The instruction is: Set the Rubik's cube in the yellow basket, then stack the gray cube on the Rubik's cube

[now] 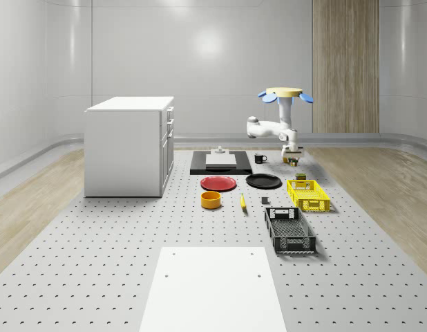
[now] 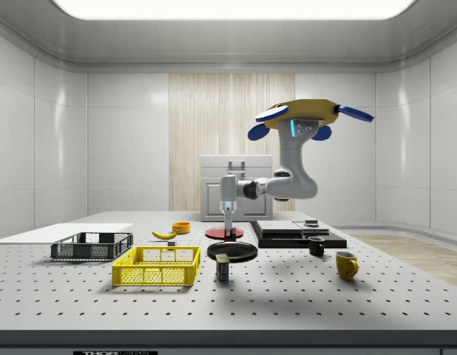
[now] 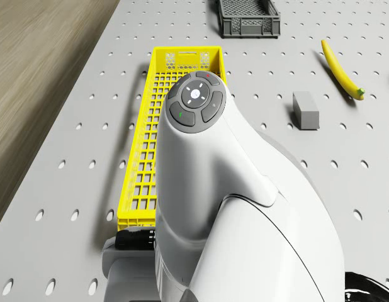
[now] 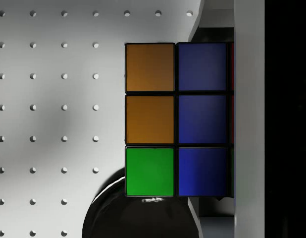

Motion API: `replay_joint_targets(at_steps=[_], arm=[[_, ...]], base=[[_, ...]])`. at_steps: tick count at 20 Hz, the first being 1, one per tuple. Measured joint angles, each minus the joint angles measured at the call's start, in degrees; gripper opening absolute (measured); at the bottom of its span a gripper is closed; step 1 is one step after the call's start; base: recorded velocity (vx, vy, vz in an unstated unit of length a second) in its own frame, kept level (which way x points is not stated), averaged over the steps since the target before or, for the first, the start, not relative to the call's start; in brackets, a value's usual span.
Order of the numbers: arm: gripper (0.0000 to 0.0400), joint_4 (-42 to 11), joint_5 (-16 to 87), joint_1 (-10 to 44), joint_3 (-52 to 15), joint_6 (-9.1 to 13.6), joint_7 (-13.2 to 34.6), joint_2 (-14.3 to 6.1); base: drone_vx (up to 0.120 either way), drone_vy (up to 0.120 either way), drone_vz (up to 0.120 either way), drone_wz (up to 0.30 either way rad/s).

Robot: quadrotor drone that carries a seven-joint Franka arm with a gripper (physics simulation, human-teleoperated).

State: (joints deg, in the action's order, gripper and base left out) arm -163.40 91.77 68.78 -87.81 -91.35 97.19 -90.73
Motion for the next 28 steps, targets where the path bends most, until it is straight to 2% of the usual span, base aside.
replay_joint_targets(at_steps=[28], arm=[[0.0325,0.0,-0.5,0.0,-0.1,-1.1,0.0,-1.2]], base=[[0.120,0.000,0.000,0.000]])
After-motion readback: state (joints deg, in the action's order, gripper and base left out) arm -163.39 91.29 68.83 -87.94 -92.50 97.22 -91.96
